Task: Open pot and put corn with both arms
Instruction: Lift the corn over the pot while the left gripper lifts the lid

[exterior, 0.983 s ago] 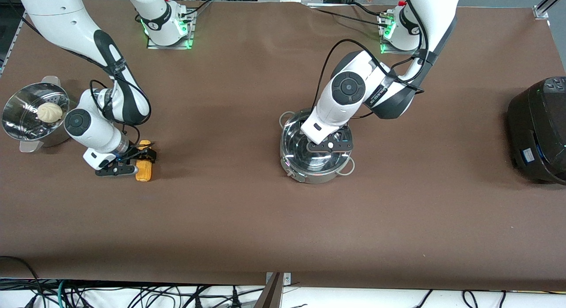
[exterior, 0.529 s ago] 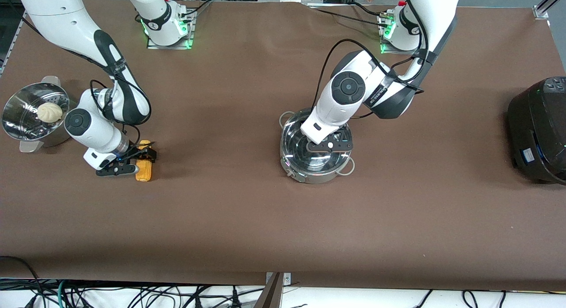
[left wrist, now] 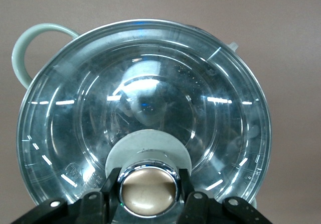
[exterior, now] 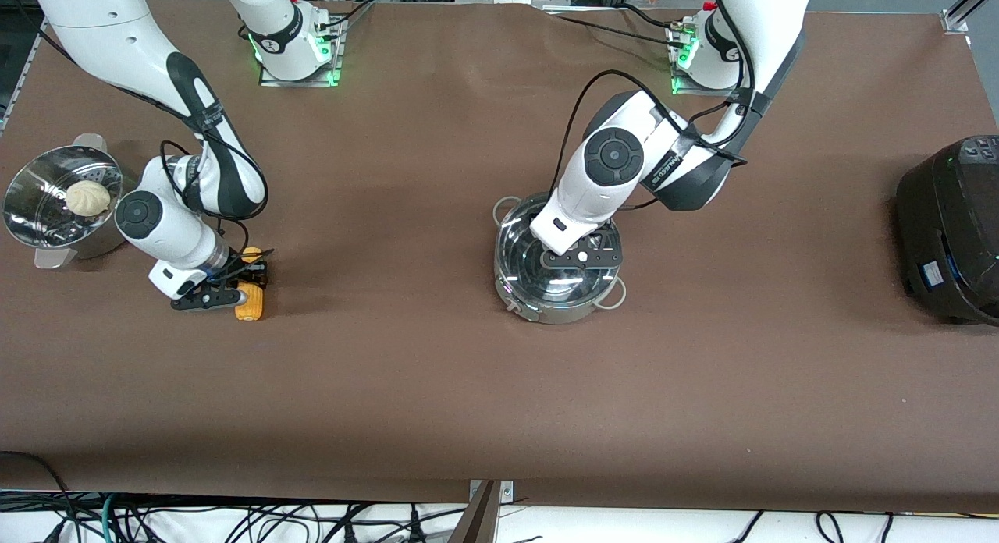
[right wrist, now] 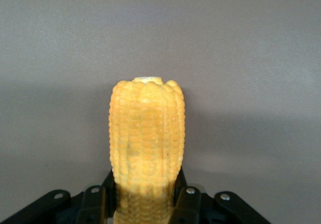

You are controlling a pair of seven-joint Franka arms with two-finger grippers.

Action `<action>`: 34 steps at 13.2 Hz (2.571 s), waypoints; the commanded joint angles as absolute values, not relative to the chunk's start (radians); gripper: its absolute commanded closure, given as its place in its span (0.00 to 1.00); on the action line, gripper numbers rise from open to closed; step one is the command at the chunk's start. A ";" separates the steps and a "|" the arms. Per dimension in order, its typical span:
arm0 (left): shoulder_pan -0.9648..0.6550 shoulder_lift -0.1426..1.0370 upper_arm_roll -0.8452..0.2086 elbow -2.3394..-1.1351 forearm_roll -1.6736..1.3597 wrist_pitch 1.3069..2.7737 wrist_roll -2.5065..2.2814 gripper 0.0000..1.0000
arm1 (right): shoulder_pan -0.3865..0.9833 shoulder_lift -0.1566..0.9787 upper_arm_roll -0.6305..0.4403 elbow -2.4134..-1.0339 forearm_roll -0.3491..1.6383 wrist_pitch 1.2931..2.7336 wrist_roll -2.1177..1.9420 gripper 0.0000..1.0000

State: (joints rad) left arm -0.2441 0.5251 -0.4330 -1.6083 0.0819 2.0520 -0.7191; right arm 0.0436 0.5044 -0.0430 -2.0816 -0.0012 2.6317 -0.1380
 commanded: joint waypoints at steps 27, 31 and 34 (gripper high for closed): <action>0.063 0.298 -0.109 -1.995 -0.075 2.165 0.271 1.00 | 0.470 0.651 0.296 -1.135 -0.127 1.841 0.696 1.00; 0.063 0.333 -0.087 -2.100 -0.063 2.315 0.275 1.00 | 0.691 0.804 0.145 -0.963 -0.132 1.859 0.822 1.00; 0.061 0.354 -0.083 -2.106 -0.064 2.315 0.272 1.00 | 0.742 0.853 0.121 -0.962 -0.130 1.920 0.886 1.00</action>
State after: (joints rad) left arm 0.0619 0.3694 -0.0861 -2.0981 -0.0461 2.3123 0.2436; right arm 0.7198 0.8025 0.1367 -1.0253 -0.1143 1.9113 0.8373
